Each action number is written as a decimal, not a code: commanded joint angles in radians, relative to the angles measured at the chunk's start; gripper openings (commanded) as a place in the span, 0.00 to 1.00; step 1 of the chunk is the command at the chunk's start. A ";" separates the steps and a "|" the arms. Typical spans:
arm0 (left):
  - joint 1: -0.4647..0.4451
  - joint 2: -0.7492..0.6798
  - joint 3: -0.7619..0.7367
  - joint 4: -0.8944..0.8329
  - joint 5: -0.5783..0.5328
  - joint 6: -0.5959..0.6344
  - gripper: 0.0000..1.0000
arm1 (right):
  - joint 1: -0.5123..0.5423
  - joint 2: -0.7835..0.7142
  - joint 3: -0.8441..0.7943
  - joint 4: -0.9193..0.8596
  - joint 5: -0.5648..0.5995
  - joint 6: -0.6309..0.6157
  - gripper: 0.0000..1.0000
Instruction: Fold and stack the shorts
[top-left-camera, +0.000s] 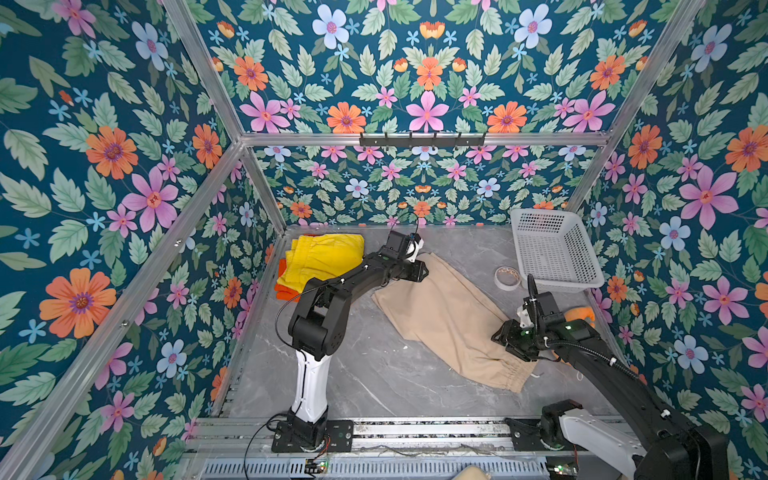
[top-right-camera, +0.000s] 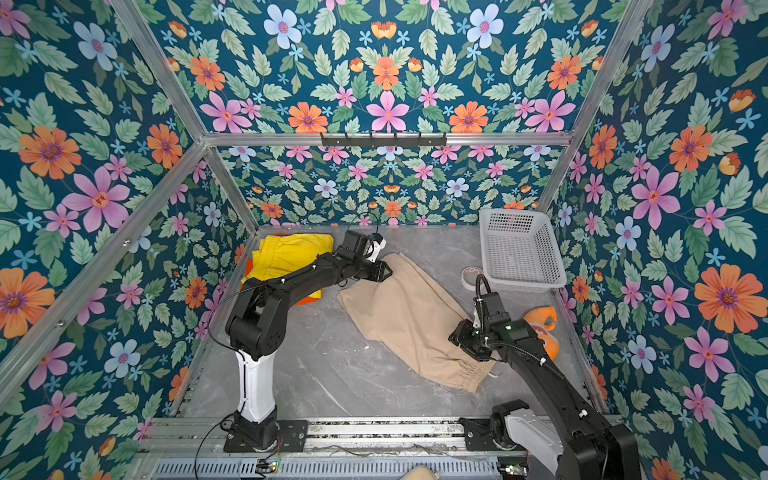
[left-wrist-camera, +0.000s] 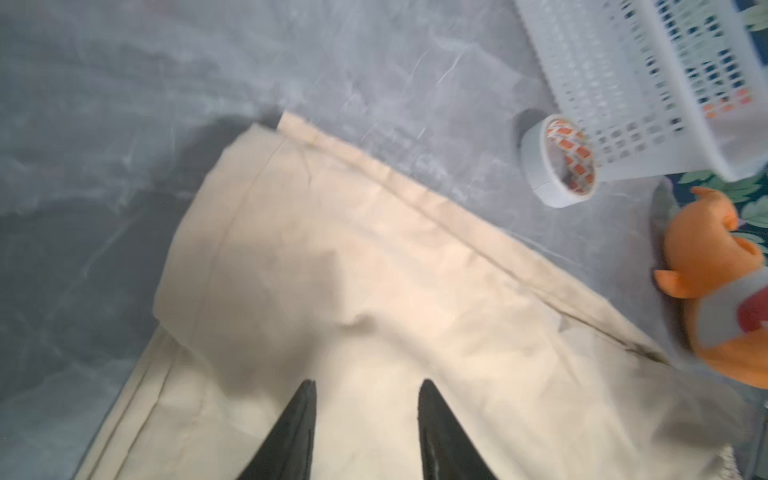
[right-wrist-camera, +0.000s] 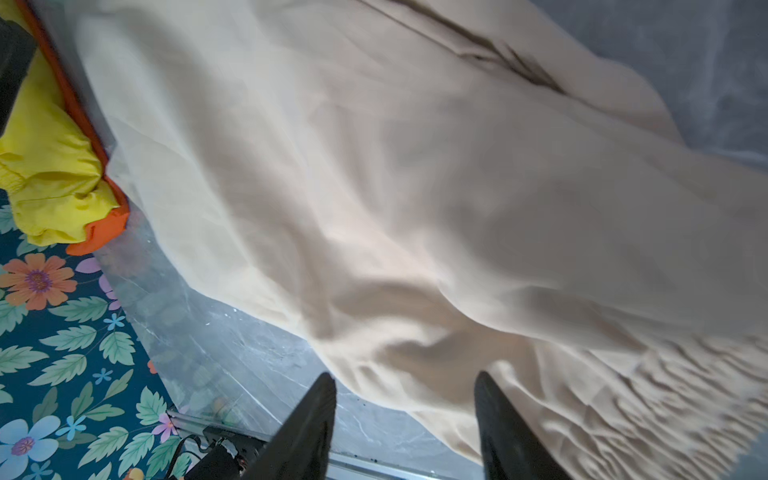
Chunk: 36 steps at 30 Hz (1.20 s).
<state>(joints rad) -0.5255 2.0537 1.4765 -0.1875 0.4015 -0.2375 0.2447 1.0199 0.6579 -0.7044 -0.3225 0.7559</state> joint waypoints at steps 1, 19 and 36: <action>0.003 -0.002 -0.068 0.051 0.012 -0.034 0.43 | 0.001 0.022 -0.041 0.009 -0.006 0.028 0.54; 0.125 -0.300 -0.518 0.068 -0.136 -0.072 0.45 | -0.007 0.372 0.077 0.241 -0.103 -0.110 0.53; -0.247 -0.429 -0.216 0.097 -0.102 0.218 0.62 | -0.413 -0.066 0.111 0.030 -0.322 -0.121 0.54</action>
<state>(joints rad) -0.7208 1.6039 1.2495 -0.1314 0.2573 -0.1104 -0.0967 1.0031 0.7921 -0.5991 -0.5568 0.6483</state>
